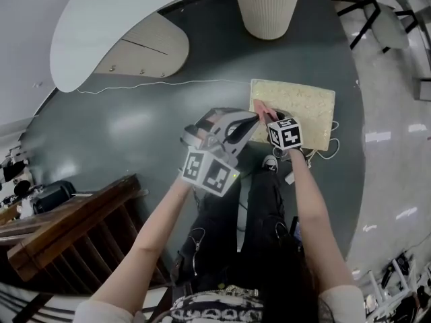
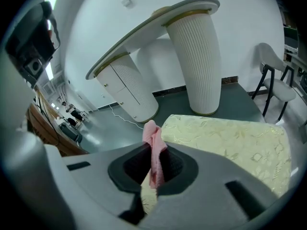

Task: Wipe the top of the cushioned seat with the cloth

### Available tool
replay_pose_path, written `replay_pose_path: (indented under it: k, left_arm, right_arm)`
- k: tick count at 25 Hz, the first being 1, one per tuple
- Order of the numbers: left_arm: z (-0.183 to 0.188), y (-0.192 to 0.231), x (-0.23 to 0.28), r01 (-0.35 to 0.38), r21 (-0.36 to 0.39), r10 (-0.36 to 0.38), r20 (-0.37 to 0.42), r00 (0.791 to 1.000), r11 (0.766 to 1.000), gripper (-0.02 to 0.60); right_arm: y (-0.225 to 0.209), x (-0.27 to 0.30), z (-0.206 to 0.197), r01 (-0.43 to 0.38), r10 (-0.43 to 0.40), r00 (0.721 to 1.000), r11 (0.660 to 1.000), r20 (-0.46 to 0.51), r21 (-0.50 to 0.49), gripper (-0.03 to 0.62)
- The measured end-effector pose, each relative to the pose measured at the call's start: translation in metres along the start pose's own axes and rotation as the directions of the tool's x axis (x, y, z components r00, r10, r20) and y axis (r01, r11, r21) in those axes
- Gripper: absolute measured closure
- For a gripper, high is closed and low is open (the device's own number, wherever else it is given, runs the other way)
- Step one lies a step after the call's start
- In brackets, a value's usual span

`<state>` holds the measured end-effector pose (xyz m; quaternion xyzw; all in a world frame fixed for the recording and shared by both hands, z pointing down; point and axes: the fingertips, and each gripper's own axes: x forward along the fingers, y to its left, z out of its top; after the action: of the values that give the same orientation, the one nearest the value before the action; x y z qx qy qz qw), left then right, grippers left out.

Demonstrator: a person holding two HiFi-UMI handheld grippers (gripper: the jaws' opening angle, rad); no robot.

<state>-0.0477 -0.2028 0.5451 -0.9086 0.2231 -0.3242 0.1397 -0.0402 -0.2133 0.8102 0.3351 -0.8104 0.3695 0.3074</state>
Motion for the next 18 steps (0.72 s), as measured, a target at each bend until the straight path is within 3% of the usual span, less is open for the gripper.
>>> replay_pose_path:
  k: [8,18]
  left_arm:
    - [-0.002,-0.005,0.008,0.006,-0.018,-0.006,0.011,1.000,1.000,0.575]
    - [0.016,-0.025,0.029,0.042,-0.020,-0.041,0.038,0.998,0.999,0.574]
  right_arm:
    - [-0.035,-0.001,-0.020,0.074,-0.074,0.996,0.997,-0.051,0.011,0.585]
    - [-0.117,-0.065,-0.051,0.229,-0.224,0.973,0.970,-0.061,0.085,0.586]
